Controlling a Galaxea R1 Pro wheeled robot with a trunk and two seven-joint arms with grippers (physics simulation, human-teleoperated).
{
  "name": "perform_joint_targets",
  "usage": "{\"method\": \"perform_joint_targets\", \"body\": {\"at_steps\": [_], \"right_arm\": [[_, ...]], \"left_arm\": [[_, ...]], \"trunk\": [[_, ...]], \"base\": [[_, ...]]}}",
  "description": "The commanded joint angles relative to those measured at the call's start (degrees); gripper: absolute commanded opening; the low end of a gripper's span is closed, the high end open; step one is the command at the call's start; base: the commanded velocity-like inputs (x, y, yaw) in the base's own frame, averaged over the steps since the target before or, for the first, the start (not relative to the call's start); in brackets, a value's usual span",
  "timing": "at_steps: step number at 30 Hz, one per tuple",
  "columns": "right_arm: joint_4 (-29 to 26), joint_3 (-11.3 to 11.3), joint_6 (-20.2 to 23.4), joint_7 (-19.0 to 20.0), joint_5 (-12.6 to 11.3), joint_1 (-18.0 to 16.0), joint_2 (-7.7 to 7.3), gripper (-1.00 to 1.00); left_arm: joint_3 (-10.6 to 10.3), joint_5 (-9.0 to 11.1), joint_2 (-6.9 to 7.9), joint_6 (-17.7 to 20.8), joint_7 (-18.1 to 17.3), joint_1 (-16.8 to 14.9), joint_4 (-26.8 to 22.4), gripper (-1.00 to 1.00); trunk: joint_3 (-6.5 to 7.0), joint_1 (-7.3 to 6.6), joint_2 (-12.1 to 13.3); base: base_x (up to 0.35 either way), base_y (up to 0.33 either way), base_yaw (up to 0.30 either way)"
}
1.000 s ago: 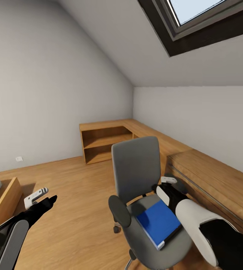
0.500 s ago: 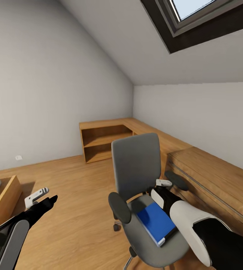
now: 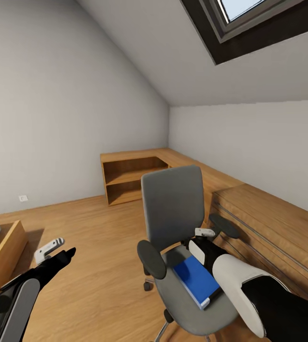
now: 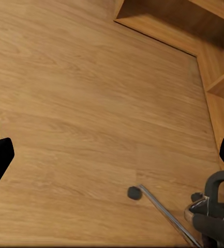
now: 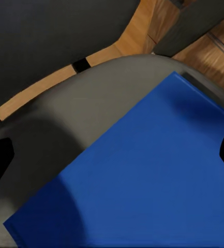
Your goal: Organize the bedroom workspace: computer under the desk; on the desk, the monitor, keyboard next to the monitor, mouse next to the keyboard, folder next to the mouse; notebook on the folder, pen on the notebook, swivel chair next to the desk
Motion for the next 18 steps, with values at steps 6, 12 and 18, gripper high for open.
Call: {"method": "perform_joint_targets", "body": {"at_steps": [6,12,18], "right_arm": [[-0.33,0.47,0.43,-0.32,-0.43,0.04,0.0,1.0],[-1.17,0.56,0.46,-0.31,-0.39,0.16,-0.44,1.0],[-1.35,0.57,0.47,-0.31,-0.38,0.18,-0.56,1.0]], "left_arm": [[0.0,0.59,-1.69,0.17,0.5,-0.04,-0.07,1.0],[-0.07,0.59,-2.64,0.17,0.55,-0.04,-0.07,1.0],[-0.08,0.59,-2.87,0.17,0.58,-0.04,-0.07,1.0]], "trunk": [[-0.06,0.0,-0.03],[-0.06,0.0,-0.03],[-0.42,0.43,-0.83]], "base": [[0.0,0.0,0.006],[0.0,0.0,0.001],[0.0,0.0,0.0]]}}
